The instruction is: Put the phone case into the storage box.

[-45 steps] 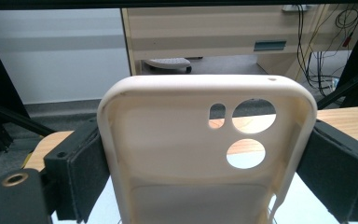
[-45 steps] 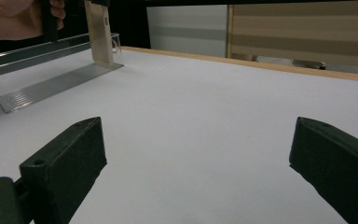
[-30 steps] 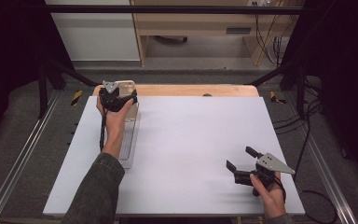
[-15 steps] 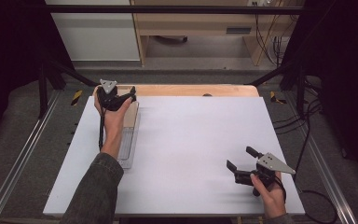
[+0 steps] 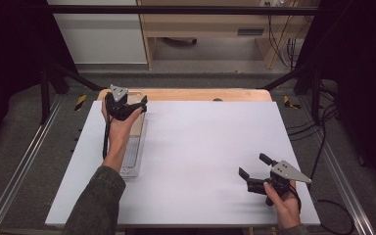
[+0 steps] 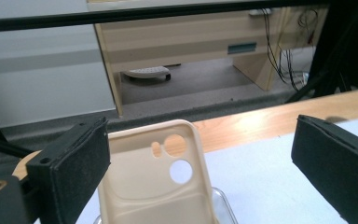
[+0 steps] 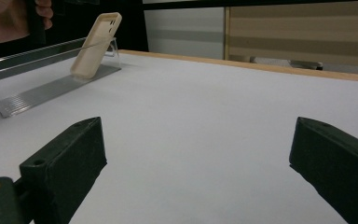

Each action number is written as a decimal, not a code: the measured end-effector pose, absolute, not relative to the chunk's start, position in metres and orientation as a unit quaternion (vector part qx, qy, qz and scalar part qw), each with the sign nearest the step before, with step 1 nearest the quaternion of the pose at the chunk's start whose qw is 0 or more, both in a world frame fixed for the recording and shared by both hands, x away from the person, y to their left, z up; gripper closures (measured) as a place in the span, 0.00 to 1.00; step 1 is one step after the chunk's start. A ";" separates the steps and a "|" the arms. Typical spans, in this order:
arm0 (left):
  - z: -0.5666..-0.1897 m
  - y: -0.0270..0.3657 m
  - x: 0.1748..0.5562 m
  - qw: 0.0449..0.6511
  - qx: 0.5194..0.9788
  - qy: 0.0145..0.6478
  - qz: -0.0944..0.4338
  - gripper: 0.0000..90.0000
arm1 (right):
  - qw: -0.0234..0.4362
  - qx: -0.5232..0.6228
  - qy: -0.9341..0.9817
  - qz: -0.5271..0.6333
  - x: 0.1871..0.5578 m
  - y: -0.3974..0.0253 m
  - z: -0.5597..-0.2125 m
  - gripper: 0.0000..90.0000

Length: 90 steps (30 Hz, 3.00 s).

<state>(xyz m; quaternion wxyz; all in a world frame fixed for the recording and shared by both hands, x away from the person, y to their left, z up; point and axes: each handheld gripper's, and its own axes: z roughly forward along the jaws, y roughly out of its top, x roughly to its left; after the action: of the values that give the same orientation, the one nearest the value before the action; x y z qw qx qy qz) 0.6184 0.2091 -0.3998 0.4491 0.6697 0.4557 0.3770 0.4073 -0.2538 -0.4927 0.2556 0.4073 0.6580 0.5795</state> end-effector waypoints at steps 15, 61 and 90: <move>-0.388 0.199 0.601 0.447 0.694 0.421 0.376 0.05 | 0.254 0.404 0.658 0.582 0.407 -0.254 -0.493 0.04; -0.382 0.158 0.532 0.369 0.796 0.277 0.391 0.04 | 0.261 0.404 0.657 0.580 0.404 -0.252 -0.492 0.04; -0.392 0.137 0.483 0.355 0.819 0.263 0.366 0.04 | 0.260 0.405 0.658 0.580 0.403 -0.251 -0.491 0.04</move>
<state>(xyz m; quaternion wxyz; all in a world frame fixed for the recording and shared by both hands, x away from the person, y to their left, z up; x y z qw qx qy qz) 0.4825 0.1373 -0.3919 0.3554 0.8189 0.2625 0.3664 0.4032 -0.2509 -0.4913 0.2596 0.4047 0.6577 0.5799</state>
